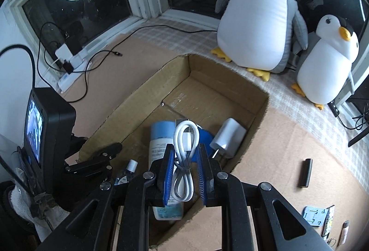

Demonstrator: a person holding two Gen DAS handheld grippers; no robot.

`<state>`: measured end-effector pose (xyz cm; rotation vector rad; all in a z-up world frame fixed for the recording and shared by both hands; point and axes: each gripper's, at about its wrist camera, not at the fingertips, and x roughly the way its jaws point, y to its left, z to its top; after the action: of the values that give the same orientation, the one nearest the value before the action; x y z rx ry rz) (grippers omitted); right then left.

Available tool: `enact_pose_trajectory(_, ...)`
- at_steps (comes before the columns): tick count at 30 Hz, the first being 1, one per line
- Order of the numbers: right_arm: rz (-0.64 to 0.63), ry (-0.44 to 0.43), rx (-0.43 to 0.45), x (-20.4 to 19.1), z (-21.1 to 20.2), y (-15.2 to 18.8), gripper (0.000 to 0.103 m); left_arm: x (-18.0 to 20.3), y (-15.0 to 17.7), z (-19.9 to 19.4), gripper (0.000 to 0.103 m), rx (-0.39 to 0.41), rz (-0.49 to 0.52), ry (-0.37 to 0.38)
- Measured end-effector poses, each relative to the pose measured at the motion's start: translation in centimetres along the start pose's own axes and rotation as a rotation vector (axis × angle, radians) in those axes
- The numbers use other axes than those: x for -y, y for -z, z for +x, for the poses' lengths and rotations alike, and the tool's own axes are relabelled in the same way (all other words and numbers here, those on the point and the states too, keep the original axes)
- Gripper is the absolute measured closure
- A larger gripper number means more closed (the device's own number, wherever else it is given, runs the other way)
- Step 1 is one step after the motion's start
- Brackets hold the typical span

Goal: Organize rigid objects
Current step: 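Carry the white cable with the right gripper into the box and release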

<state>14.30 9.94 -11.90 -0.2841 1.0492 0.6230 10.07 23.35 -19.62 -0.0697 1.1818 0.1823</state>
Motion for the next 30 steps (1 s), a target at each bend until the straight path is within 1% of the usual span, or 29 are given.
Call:
enact_pose_trajectory(9, -0.016, -0.004, -0.014, -1.0, 0.8, 0.4, 0.086, 0.0, 0.0, 0.0, 0.083, 0.002, 0.002, -0.002)
enact_pose_trajectory(18, -0.034, 0.003, -0.008, -1.4, 1.1, 0.4, 0.084, 0.0, 0.0, 0.0, 0.083, 0.002, 0.002, -0.002)
enact_pose_trajectory(19, -0.039, 0.004, -0.005, -1.5, 1.1, 0.4, 0.083, 0.0, 0.0, 0.0, 0.083, 0.002, 0.002, -0.002)
enact_pose_trajectory(20, -0.042, 0.001, -0.006, -1.5, 1.1, 0.3, 0.077, 0.0, 0.1, 0.0, 0.083, 0.002, 0.002, -0.002)
enact_pose_trajectory(21, -0.044, -0.002, -0.005, -1.6, 1.1, 0.3, 0.068, 0.0, 0.0, 0.0, 0.083, 0.002, 0.002, -0.002)
enact_pose_trajectory(22, -0.047, 0.003, 0.001, -1.7, 1.0, 0.3, 0.063, 0.0, 0.1, 0.0, 0.083, 0.002, 0.002, -0.002)
enact_pose_trajectory(23, -0.05, 0.009, 0.009, -1.7, 0.8, 0.3, 0.056, 0.0, 0.1, 0.0, 0.083, 0.003, 0.002, -0.002)
enact_pose_trajectory(24, -0.051, 0.015, 0.018, -1.8, 0.7, 0.3, 0.053, 0.0, 0.0, 0.0, 0.083, 0.003, 0.003, -0.002)
enact_pose_trajectory(28, -0.047, 0.023, 0.026, -1.6, 0.5, 0.1, 0.052, 0.0, 0.1, 0.0, 0.083, 0.003, 0.002, -0.001)
enact_pose_trajectory(30, -0.045, 0.031, 0.03, -1.5, 0.3, 0.1, 0.05, 0.0, 0.1, 0.0, 0.083, 0.003, 0.003, -0.002)
